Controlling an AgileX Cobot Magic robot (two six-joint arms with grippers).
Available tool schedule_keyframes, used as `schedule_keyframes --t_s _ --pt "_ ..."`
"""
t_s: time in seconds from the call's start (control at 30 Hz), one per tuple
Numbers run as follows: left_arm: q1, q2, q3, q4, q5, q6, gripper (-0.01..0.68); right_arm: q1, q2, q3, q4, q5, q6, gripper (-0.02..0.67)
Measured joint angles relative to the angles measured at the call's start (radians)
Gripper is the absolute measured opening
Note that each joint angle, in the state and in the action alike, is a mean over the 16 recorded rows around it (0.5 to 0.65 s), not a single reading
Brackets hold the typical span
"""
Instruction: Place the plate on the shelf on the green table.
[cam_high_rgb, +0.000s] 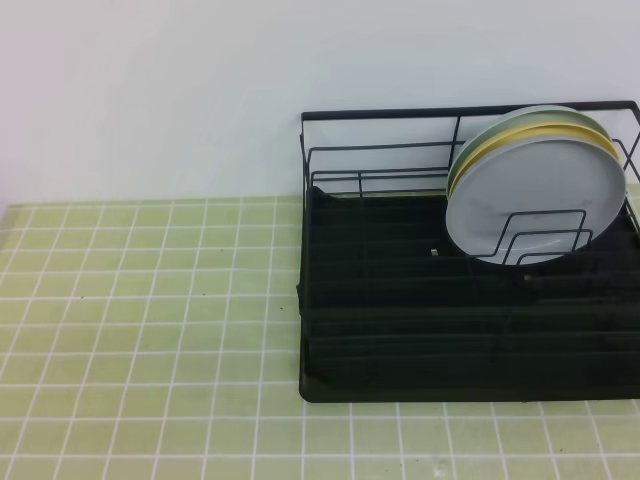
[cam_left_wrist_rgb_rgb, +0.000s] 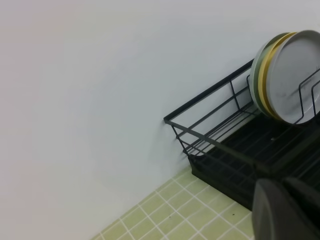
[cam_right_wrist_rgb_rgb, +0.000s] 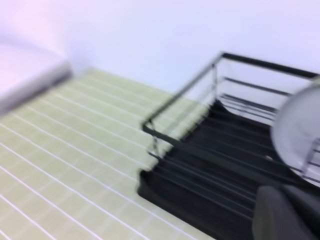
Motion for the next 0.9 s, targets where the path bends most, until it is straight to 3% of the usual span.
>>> schedule_keyframes --t_s 0.33,0.73,0.9 --pt "0.000 0.000 0.000 0.000 0.000 0.000 -0.002 0.010 -0.010 0.020 0.065 -0.120 -0.085 0.011" --pt "0.000 0.000 0.000 0.000 0.000 0.000 -0.002 0.024 -0.097 0.229 0.103 -0.689 -0.233 0.010" --pt "0.000 0.000 0.000 0.000 0.000 0.000 -0.002 0.023 -0.163 0.319 0.125 -0.839 -0.277 0.010"
